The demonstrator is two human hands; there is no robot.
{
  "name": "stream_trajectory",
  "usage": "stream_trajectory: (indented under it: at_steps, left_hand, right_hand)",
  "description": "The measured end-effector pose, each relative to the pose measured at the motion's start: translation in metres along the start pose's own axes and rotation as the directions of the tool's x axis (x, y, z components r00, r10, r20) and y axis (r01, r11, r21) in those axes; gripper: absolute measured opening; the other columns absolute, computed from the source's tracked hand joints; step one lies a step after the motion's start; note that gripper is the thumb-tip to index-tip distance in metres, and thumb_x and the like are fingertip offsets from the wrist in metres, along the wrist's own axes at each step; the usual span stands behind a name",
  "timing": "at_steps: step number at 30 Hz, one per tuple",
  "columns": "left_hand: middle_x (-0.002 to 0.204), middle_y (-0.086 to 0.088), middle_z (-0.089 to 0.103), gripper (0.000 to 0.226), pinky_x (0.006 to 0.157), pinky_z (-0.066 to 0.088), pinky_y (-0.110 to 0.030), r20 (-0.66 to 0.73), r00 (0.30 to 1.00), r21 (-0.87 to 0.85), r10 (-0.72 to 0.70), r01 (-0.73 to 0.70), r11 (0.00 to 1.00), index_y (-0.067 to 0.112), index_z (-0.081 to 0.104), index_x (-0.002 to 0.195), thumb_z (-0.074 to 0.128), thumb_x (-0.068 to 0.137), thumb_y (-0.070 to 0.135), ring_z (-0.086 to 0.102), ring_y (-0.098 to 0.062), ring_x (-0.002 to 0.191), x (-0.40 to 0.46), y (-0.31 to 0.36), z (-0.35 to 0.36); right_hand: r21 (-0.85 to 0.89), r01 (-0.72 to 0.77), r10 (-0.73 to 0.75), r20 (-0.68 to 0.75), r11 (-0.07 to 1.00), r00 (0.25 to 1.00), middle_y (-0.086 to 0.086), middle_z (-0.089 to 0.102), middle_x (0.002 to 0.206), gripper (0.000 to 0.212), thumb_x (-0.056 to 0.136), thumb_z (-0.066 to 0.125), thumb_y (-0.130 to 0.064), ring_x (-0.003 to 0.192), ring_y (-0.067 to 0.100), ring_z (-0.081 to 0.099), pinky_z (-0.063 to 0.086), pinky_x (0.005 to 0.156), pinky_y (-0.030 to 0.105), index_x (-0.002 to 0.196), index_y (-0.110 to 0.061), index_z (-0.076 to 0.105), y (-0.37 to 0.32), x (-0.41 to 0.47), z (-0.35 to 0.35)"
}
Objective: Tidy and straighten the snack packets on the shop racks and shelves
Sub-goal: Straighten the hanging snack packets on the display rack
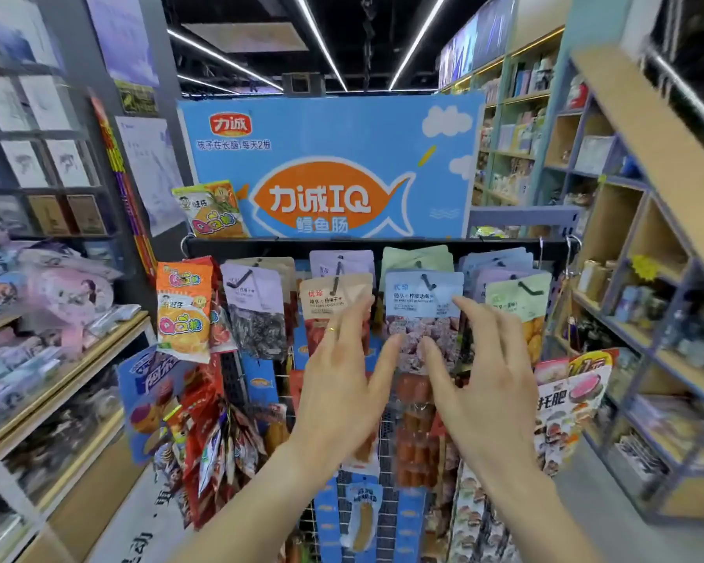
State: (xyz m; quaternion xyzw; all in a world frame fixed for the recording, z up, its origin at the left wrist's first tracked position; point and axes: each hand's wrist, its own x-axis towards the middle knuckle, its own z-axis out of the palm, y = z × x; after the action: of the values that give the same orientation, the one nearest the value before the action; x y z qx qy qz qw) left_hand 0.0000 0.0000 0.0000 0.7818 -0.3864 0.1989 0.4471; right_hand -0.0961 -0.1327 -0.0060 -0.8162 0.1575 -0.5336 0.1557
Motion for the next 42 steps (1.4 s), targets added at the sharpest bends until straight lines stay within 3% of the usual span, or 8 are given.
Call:
stream_trajectory:
  at_steps: [11, 15, 18, 22, 25, 29, 35, 42]
  left_hand:
    - [0.154, 0.005, 0.044, 0.057, 0.104, 0.046, -0.026, -0.047, 0.999, -0.098, 0.004, -0.009, 0.995, 0.022, 0.035, 0.154, 0.056, 0.104, 0.041, 0.044, -0.01, 0.142, 0.011, -0.009, 0.043]
    - [0.159, -0.007, 0.038, 0.066, 0.117, 0.035, -0.025, -0.148, 0.989, 0.003, 0.012, -0.012, 1.0, 0.012, 0.035, 0.156, 0.06, 0.102, 0.041, 0.036, -0.022, 0.149, 0.007, -0.002, 0.042]
    - [0.132, -0.019, 0.05, 0.051, 0.104, 0.051, -0.037, -0.299, 0.925, 0.202, 0.234, -0.178, 0.963, -0.001, 0.055, 0.138, 0.068, 0.1, 0.03, 0.054, -0.03, 0.124, 0.006, 0.007, 0.045]
    - [0.12, -0.009, 0.062, 0.037, 0.095, 0.055, -0.034, -0.127, 0.904, 0.111, 0.409, -0.397, 0.911, 0.005, 0.062, 0.133, 0.062, 0.104, 0.029, 0.062, -0.023, 0.11, 0.006, 0.024, 0.072]
    - [0.142, 0.0, 0.055, 0.057, 0.102, 0.048, -0.027, 0.032, 0.984, -0.015, 0.176, -0.176, 0.984, 0.016, 0.043, 0.151, 0.052, 0.105, 0.048, 0.056, -0.016, 0.129, 0.005, 0.044, 0.09]
    - [0.157, 0.005, 0.041, 0.065, 0.113, 0.036, -0.028, 0.119, 0.993, -0.085, -0.022, 0.033, 0.996, 0.024, 0.026, 0.16, 0.046, 0.105, 0.052, 0.039, -0.013, 0.144, 0.011, 0.055, 0.103]
    - [0.13, 0.016, 0.05, 0.042, 0.091, 0.046, -0.026, 0.124, 0.987, -0.202, -0.101, 0.125, 0.971, 0.031, 0.044, 0.141, 0.053, 0.104, 0.046, 0.051, 0.0, 0.116, 0.018, 0.063, 0.108]
    - [0.12, 0.029, 0.065, 0.021, 0.08, 0.053, -0.012, 0.279, 0.951, -0.513, -0.132, 0.264, 0.817, 0.038, 0.046, 0.123, 0.055, 0.104, 0.041, 0.063, 0.007, 0.11, 0.015, 0.076, 0.096]
  right_hand:
    - [0.127, 0.012, -0.015, 0.029, 0.992, 0.999, -0.005, 0.053, 0.143, 0.044, 0.093, 0.072, -0.015, 0.134, 0.007, 0.051, 0.045, 0.109, 0.026, 0.136, -0.015, 0.06, 0.02, -0.02, 0.02]
    - [0.071, 0.003, 0.006, -0.128, 0.997, 0.992, 0.001, 0.062, 0.12, 0.032, 0.091, 0.074, -0.012, 0.11, 0.018, 0.062, 0.053, 0.096, 0.038, 0.123, -0.009, 0.067, 0.034, -0.013, -0.003]
    - [0.041, -0.086, 0.094, -0.266, 0.995, 0.959, 0.004, 0.06, 0.116, 0.029, 0.094, 0.073, -0.02, 0.107, 0.026, 0.06, 0.051, 0.091, 0.043, 0.12, -0.009, 0.065, 0.052, 0.003, -0.022]
    - [0.225, -0.354, 0.39, -0.142, 0.908, 0.91, -0.011, 0.055, 0.13, 0.05, 0.093, 0.071, -0.038, 0.12, 0.007, 0.055, 0.047, 0.101, 0.034, 0.137, -0.023, 0.051, 0.069, 0.024, -0.03]
    - [0.374, -0.464, 0.485, 0.042, 0.803, 0.874, -0.018, 0.059, 0.127, 0.055, 0.092, 0.071, -0.04, 0.116, -0.003, 0.057, 0.048, 0.099, 0.027, 0.141, -0.031, 0.046, 0.081, 0.031, -0.027]
    - [0.41, -0.507, 0.477, 0.181, 0.758, 0.86, -0.015, 0.065, 0.119, 0.044, 0.093, 0.071, -0.037, 0.108, -0.003, 0.061, 0.049, 0.088, 0.019, 0.133, -0.032, 0.055, 0.094, 0.036, -0.026]
    - [0.551, -0.502, 0.426, 0.271, 0.667, 0.863, -0.014, 0.075, 0.109, 0.023, 0.095, 0.069, -0.017, 0.102, 0.0, 0.069, 0.053, 0.081, 0.013, 0.117, -0.023, 0.066, 0.098, 0.044, -0.037]
    - [0.593, -0.539, 0.424, 0.337, 0.597, 0.841, -0.012, 0.076, 0.106, 0.02, 0.094, 0.068, -0.014, 0.1, 0.003, 0.07, 0.055, 0.08, 0.018, 0.112, -0.021, 0.065, 0.093, 0.036, -0.053]
